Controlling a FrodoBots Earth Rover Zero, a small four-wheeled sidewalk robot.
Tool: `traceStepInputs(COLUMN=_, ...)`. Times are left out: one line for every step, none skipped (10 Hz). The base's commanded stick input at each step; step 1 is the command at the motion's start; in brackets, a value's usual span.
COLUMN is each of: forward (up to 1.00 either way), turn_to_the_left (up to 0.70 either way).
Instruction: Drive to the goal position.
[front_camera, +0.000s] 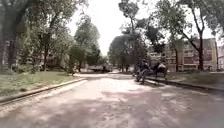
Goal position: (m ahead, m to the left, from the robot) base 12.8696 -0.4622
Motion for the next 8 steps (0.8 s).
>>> traceStepInputs(forward=0.85, turn_to_the_left=0.0)
traceStepInputs(forward=0.85, turn_to_the_left=0.0)
traceStepInputs(forward=0.85, turn_to_the_left=0.0)
traceStepInputs(forward=0.85, turn_to_the_left=0.0)
traceStepInputs(forward=0.85, turn_to_the_left=0.0)
traceStepInputs(forward=0.85, turn_to_the_left=0.0)
traceStepInputs(forward=0.85, turn_to_the_left=0.0)
traceStepInputs(forward=0.85, turn_to_the_left=0.0)
